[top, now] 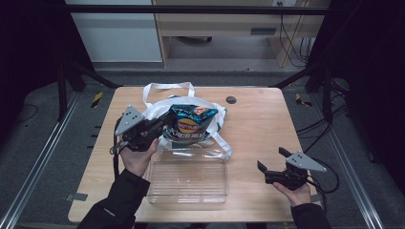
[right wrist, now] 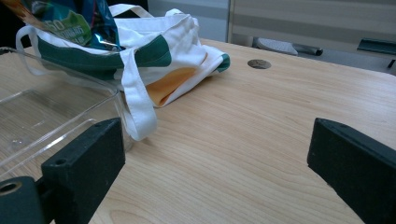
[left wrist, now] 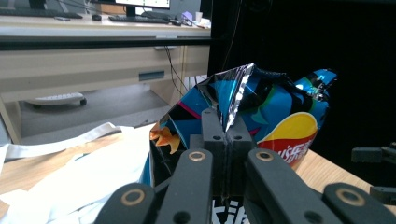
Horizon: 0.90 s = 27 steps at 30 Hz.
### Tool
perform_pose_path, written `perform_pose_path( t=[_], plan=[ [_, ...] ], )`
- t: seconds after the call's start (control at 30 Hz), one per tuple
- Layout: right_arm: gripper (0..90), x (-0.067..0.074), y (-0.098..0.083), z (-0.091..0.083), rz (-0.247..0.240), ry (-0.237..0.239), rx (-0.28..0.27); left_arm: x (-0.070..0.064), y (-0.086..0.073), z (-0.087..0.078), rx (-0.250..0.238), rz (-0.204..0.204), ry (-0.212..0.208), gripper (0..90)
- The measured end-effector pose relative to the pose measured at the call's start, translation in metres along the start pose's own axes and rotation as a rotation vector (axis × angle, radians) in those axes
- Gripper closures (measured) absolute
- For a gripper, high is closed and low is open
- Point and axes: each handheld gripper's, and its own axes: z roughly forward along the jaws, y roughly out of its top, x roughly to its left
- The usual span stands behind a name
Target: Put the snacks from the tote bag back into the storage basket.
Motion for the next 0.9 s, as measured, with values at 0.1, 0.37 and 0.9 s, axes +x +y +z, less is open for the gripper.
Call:
perform_pose_path(
  t=[0.1, 0.37, 0.9],
  plan=[
    [4.5, 0.000, 0.000, 0.000, 0.001, 0.001, 0.000, 0.000, 0.003, -0.004, -0.013, 0.000, -0.005, 89.8],
    [4.5, 0.000, 0.000, 0.000, 0.001, 0.000, 0.003, -0.005, 0.012, -0.015, -0.051, -0.003, -0.017, 89.8],
    [4.5, 0.000, 0.000, -0.001, 0.003, -0.001, -0.002, -0.021, 0.025, -0.035, -0.097, 0.010, -0.053, 89.9]
  ],
)
